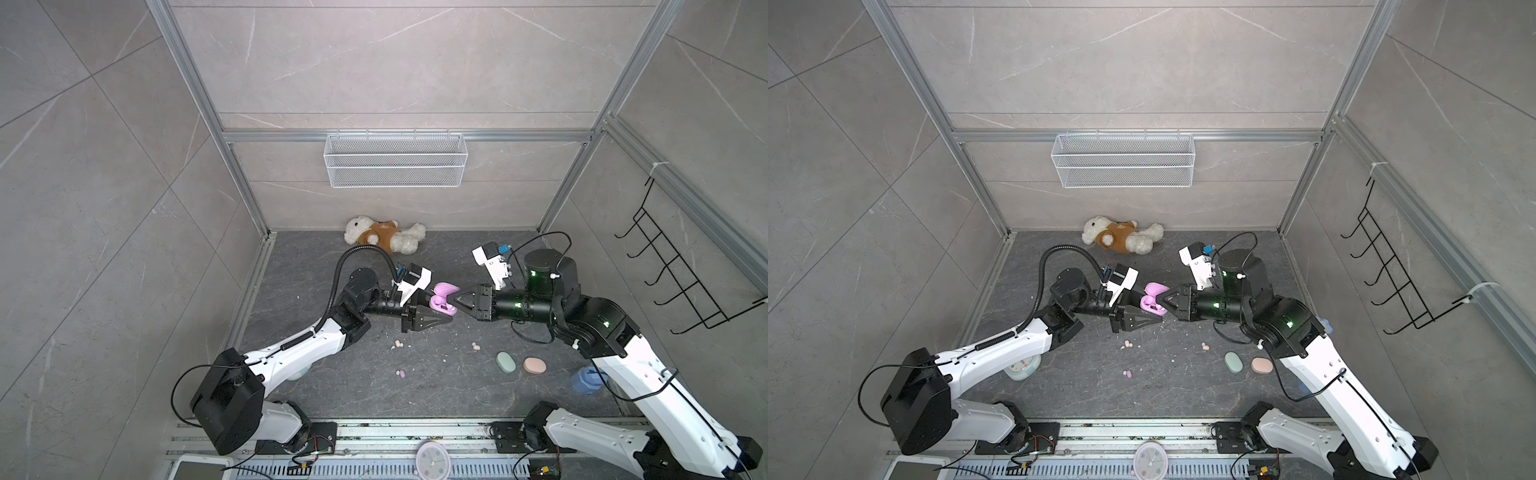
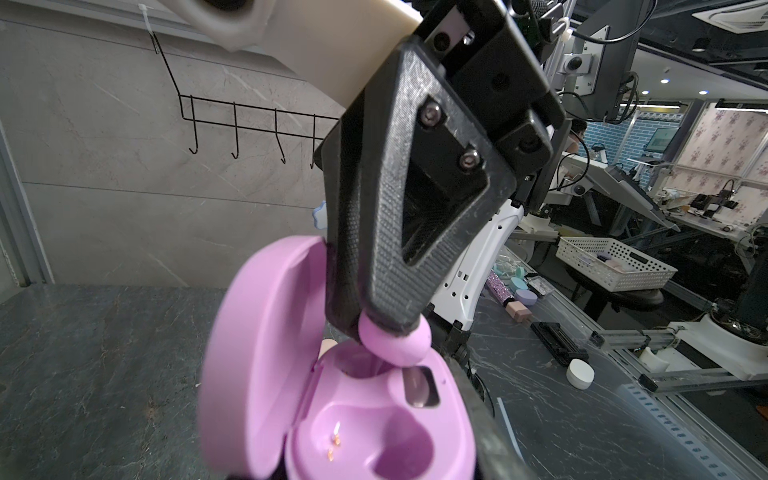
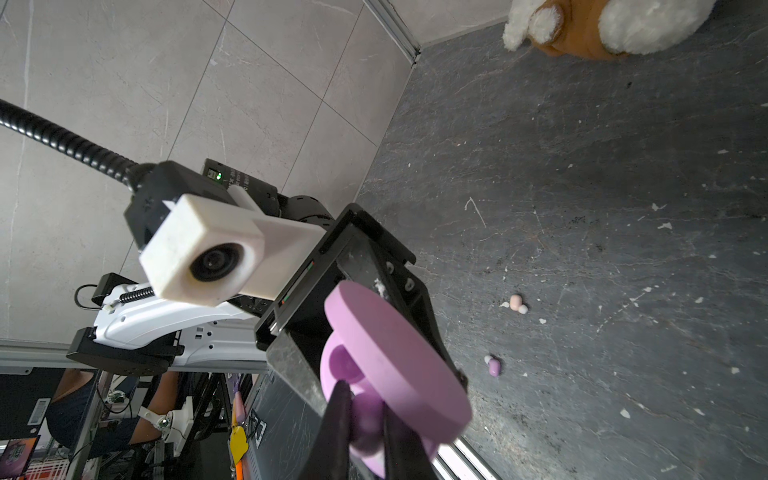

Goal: Insert the wireless bluetooth earbuds into the charging case
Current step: 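Carry the purple earbud with the right gripper to the case in the left gripper, then press the earbud into a case slot and open the right gripper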

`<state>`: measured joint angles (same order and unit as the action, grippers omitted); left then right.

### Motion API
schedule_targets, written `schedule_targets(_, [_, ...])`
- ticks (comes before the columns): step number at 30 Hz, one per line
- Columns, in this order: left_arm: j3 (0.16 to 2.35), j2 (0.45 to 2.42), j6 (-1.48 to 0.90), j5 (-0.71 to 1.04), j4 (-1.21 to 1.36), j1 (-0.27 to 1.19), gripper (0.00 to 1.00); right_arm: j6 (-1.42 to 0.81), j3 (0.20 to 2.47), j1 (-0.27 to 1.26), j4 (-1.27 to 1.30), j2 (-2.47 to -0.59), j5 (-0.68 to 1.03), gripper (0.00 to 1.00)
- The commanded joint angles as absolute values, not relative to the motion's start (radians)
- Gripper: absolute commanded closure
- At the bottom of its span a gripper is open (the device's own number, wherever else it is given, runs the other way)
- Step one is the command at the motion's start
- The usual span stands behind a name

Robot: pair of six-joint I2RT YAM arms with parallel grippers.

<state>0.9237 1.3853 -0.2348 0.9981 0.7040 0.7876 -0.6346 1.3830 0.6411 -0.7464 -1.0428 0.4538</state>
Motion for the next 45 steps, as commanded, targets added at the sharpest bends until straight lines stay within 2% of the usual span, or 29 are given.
schedule_targets(1, [0.958,1.348,-0.223,1.019,0.762,0.806,0.7,-0.638,1.373,0.638,-0.724,-1.034,0.447,0.89])
schedule_targets(13, [0.954,1.331,-0.217,1.007,0.764,0.809,0.7,-0.636,1.371,0.638,-0.755,-1.039,0.448,0.86])
schedule_targets(28, [0.952,1.323,-0.218,0.999,0.753,0.809,0.7,-0.642,1.397,0.639,-0.766,-1.054,0.433,0.7])
schedule_targets(31, [0.953,1.324,-0.218,1.001,0.75,0.81,0.7,-0.64,1.41,0.638,-0.77,-1.063,0.427,0.66])
schedule_targets(38, [0.951,1.33,-0.225,1.002,0.762,0.817,0.71,-0.632,1.436,0.637,-0.787,-1.079,0.411,0.48])
schedule_targets(45, [0.945,1.323,-0.225,0.999,0.76,0.818,0.71,-0.624,1.451,0.638,-0.806,-1.088,0.39,0.38])
